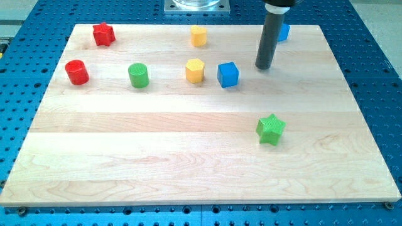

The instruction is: Push the blue cube diagonal to the green circle

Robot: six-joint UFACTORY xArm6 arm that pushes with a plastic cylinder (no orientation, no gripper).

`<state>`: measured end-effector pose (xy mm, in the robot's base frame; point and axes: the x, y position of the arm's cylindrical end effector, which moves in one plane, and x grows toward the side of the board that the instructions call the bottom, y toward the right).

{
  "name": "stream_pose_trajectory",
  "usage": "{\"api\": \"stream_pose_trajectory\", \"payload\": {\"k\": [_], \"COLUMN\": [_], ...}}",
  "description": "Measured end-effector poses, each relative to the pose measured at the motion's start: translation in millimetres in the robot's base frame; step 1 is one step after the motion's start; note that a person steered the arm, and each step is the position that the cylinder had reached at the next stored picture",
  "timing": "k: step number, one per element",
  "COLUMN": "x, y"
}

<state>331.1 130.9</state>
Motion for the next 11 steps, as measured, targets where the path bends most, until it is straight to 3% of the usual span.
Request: {"api": "stream_pose_trajectory", "payload": {"k": [2,3,4,6,7,8,10,11], "x": [40,51,108,122,122,133,148,149], "y": [-77,-85,-176,-221,-292,-285,-356,-348]}}
